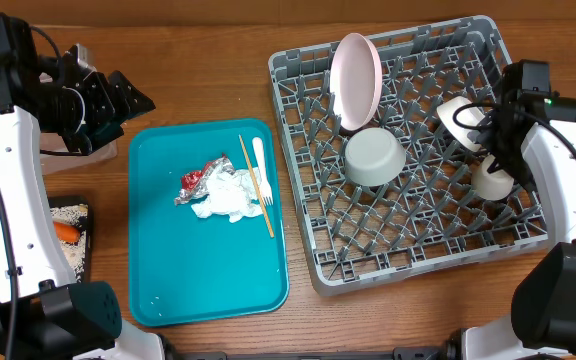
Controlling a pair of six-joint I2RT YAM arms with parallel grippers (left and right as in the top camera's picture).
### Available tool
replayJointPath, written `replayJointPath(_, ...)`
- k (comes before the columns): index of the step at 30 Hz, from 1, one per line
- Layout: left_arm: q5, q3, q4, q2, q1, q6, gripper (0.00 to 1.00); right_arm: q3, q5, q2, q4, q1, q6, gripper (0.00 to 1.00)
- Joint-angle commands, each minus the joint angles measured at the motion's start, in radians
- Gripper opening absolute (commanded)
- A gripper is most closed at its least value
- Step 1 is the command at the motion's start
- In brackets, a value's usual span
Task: Sort waste into correct bins and load items into the dishwasher rack
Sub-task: 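Move the left gripper to the crumpled white tissue on the tray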
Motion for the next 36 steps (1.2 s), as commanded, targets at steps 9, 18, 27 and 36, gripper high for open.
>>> replayJointPath(9, -0.002, -0.004, -0.008, -0.005, -0.014, 0.036, 0.88, 0.227, -0.761, -0.197, -0.12, 0.003, -0.349, 1.0)
replayJointPath(18, -0.079, -0.004, -0.108, -0.005, -0.055, 0.063, 0.81, 0.229, -0.986, -0.227, -0.148, 0.036, -0.397, 1.0)
replayJointPath(27, -0.288, -0.004, -0.21, -0.005, -0.243, -0.016, 0.86, 0.229, -0.909, -0.212, -0.124, 0.048, -0.394, 1.0)
replayJointPath(36, -0.424, -0.013, -0.211, -0.005, -0.419, -0.201, 0.85, 0.229, -0.909, -0.212, -0.124, 0.048, -0.394, 1.0)
